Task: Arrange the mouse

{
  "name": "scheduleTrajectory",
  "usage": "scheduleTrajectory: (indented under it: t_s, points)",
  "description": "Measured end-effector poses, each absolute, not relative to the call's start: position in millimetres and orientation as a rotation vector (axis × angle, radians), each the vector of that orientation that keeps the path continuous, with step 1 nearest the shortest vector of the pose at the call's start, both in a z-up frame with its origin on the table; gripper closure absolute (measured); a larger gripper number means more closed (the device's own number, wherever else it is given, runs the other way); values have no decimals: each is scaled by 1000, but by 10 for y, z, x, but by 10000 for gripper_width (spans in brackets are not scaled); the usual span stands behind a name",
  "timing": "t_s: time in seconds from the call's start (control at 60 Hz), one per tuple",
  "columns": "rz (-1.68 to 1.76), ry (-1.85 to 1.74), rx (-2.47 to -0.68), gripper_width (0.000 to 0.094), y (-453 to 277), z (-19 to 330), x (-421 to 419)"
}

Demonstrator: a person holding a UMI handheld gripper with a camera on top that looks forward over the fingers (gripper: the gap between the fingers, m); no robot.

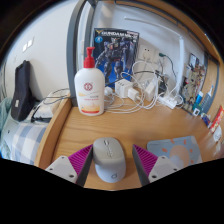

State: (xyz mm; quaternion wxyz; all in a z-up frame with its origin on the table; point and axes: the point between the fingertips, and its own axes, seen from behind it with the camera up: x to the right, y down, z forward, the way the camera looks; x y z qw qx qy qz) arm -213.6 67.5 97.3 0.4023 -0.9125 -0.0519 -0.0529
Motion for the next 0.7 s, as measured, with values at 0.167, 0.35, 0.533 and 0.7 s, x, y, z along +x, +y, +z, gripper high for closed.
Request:
scheduleTrajectory:
  t_s: [0.167, 0.35, 0.533, 0.7]
  points:
    - [-147, -25, -2327, 252, 891, 849, -2013]
    - [-97, 61, -2330, 367, 841, 771, -1946]
    - [-80, 24, -2334, 433, 638, 792, -2065]
    - [-64, -70, -2351, 584, 641, 773, -2100]
